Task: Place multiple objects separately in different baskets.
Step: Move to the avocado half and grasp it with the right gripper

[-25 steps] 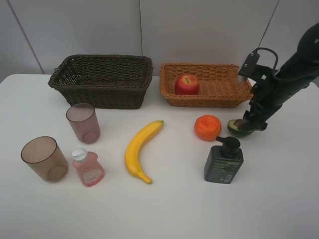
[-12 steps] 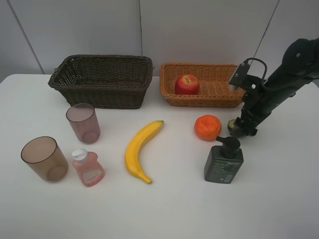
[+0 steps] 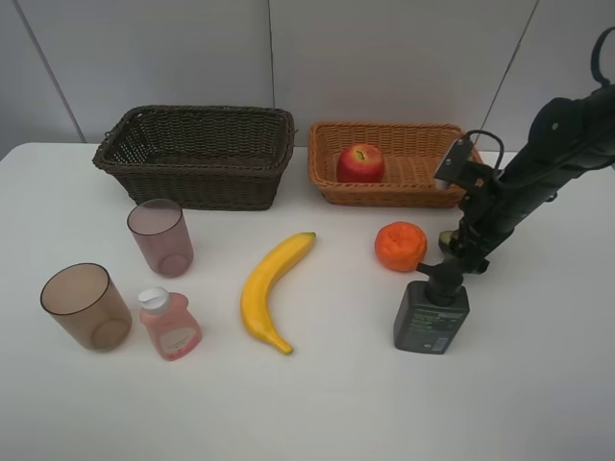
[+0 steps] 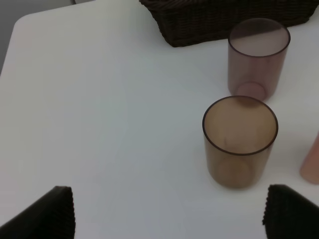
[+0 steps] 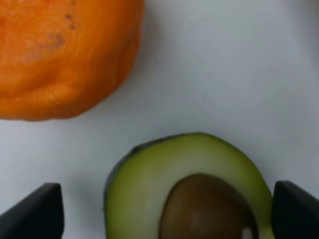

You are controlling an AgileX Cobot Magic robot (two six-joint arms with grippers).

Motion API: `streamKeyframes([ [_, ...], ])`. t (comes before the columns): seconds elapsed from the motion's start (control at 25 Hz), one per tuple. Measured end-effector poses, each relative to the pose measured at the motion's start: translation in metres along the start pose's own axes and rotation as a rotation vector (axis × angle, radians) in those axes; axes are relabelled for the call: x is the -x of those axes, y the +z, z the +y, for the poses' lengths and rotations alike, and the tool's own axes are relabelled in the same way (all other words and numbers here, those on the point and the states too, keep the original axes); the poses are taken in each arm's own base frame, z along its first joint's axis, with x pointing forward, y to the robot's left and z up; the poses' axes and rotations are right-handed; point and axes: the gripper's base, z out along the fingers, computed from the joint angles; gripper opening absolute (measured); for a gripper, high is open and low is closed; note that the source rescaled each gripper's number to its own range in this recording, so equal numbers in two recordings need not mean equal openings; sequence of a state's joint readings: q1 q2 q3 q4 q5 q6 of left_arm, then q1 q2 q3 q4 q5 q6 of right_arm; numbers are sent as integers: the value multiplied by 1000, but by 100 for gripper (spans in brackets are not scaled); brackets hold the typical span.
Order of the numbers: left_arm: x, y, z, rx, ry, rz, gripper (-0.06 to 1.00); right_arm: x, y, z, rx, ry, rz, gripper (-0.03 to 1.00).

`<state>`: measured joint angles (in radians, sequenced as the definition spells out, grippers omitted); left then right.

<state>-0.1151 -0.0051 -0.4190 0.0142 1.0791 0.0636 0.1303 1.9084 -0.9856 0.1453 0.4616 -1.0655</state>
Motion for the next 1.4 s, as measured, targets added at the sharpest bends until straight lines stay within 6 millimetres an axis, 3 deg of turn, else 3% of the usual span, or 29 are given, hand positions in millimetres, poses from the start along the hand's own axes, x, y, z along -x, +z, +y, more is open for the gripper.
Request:
streamKeyframes([
  [0.44,0,0,0,0,0,0,100,0,0,0,-2,0,-1,76],
  [0.52,0,0,0,0,0,0,100,0,0,0,-2,0,-1,64],
  [0.64,0,0,0,0,0,0,100,0,0,1,8,0,4,34],
  [0.68,0,0,0,0,0,0,100,0,0,1,9,0,5,28],
  [1.4,0,0,0,0,0,0,100,-1,0,2,20,0,11,29],
])
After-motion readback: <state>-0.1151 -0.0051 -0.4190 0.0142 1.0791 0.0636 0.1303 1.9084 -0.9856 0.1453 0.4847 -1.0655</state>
